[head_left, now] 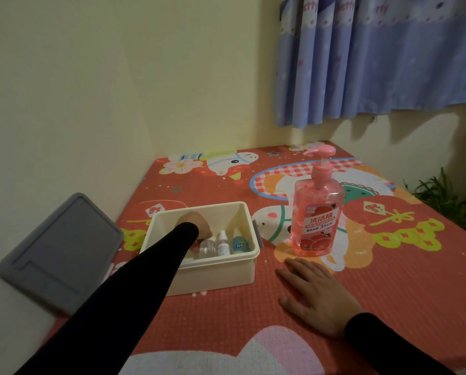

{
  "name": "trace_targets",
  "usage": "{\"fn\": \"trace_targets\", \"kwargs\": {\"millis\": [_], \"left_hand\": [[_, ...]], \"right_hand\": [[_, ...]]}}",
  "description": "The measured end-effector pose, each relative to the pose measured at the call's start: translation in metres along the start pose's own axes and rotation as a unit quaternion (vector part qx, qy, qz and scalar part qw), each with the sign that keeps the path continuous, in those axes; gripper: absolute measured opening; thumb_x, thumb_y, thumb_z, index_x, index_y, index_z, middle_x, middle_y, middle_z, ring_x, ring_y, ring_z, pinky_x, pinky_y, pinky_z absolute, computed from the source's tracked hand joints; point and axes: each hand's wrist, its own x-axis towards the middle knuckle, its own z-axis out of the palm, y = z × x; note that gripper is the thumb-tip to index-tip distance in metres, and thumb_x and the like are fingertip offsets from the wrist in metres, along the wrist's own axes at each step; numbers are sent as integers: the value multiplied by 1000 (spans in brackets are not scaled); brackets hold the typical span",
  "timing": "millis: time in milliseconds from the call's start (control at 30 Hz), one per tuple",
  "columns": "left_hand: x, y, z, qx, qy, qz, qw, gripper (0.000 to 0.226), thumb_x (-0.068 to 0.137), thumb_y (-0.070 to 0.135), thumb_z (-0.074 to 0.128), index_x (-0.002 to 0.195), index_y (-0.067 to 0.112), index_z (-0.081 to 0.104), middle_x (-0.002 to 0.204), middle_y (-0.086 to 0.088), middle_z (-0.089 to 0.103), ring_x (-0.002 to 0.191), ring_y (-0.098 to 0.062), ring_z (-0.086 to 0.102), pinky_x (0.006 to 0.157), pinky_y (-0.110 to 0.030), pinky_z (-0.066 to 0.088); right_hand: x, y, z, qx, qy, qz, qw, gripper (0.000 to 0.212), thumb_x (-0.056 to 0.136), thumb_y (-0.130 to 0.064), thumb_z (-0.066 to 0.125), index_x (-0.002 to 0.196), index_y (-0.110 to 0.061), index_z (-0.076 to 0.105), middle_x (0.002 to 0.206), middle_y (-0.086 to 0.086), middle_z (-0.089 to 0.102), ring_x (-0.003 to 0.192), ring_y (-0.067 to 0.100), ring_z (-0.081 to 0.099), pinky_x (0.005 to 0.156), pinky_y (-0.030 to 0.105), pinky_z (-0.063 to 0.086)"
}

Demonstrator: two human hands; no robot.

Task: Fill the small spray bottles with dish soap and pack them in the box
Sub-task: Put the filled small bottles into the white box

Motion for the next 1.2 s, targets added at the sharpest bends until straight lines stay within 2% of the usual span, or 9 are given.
{"fn": "trace_targets", "kwargs": {"millis": [167,367,567,667,833,933,1033,1133,1200], "left_hand": [[4,0,-1,-3,-35,-23,999,20,94,6,50,95,-6,65,85,-19,67,76,-29,67,87,-39,57],[-3,-2,-6,-34,-33,-21,999,18,94,5,48,83,-2,61,87,-17,67,77,-29,66,88,-39,56],[-11,-8,-15,-36,8,20,999,13,91,16,59,85,4,62,83,-11,66,65,-25,61,75,-34,57],[-17,-10,-21,-42,23,39,998,16,88,17,61,91,2,65,85,-11,69,64,-24,62,69,-32,56],[-32,-13,-30,-75,43,68,994,19,88,20,62,89,1,65,91,-12,71,65,-21,62,58,-26,53],[-43,-19,-39,-94,75,98,988,23,89,20,61,94,-2,67,92,-13,71,69,-22,61,67,-30,55],[-53,-29,-51,-126,120,143,974,21,87,22,62,88,2,68,81,-13,66,69,-22,56,66,-33,49],[-69,-45,-62,-89,210,189,955,16,87,29,59,78,16,62,77,-4,57,71,-19,51,66,-32,39],[-81,-57,-67,-54,274,201,939,16,90,32,57,85,19,65,84,3,59,79,-17,53,71,-28,36]], "right_hand": [[-2,0,-2,6,-2,0,1000,86,73,-78,0,151,-41,8,162,-9,2,149,11,-2,113,27,-9],[-1,0,-2,5,-7,0,1000,87,72,-78,-1,151,-42,7,162,-8,2,149,11,-3,113,28,-9],[-2,-1,-1,1,-2,-2,1000,89,71,-78,-2,151,-41,9,162,-7,4,149,12,0,114,28,-8],[-2,-1,0,2,2,0,1000,90,70,-78,-3,151,-41,10,162,-7,6,149,12,1,114,28,-6],[-2,0,2,-5,4,5,1000,89,71,-77,-3,151,-41,10,162,-8,6,149,11,2,116,29,-5],[-3,0,3,-9,4,5,1000,90,70,-78,-4,151,-41,10,162,-8,6,149,11,3,118,31,-4],[-3,0,2,-7,3,7,1000,94,67,-79,-6,151,-40,11,162,-8,7,149,12,4,118,32,-2],[-3,-1,1,-12,-1,5,1000,97,65,-80,-7,151,-40,11,162,-8,7,149,12,4,119,33,-1],[-3,0,2,-12,-8,5,1000,100,62,-81,-10,151,-40,11,162,-7,7,149,13,4,119,34,0]]}}
